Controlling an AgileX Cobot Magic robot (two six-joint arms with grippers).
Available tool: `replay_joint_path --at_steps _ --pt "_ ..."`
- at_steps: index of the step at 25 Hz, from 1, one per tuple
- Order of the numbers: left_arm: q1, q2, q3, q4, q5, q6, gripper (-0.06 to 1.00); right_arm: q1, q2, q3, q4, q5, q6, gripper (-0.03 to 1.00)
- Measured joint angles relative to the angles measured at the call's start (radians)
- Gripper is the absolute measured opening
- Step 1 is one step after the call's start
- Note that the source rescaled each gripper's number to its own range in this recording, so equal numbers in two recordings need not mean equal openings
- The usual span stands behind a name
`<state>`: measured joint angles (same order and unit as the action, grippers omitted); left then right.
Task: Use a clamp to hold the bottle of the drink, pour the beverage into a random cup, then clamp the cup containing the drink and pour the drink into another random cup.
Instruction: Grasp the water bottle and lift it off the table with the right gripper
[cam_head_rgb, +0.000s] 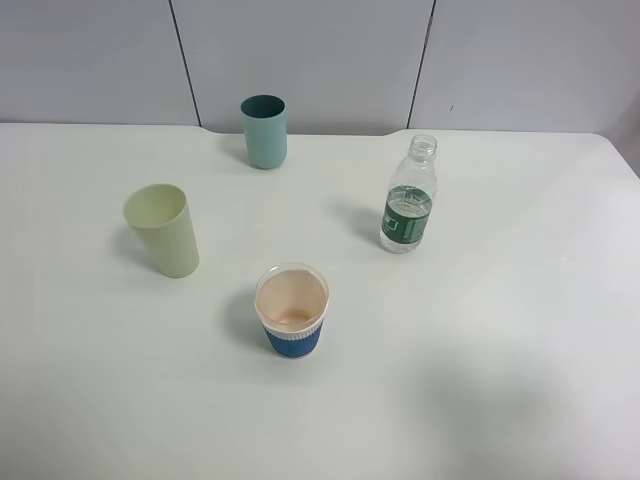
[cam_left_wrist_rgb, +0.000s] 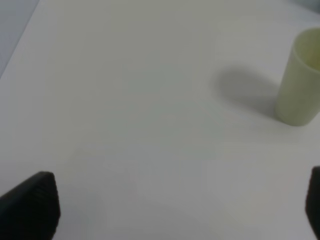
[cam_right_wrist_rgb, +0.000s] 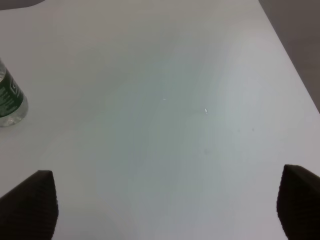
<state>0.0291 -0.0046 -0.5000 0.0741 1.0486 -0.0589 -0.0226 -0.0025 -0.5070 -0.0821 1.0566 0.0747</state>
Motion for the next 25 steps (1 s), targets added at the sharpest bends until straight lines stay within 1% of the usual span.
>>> replay_joint_path --at_steps 25 --pt "0.0 0.0 0.0 0.0 0.0 0.0 1.0 0.0 0.0 0.0 0.0 0.0 0.0 0.73"
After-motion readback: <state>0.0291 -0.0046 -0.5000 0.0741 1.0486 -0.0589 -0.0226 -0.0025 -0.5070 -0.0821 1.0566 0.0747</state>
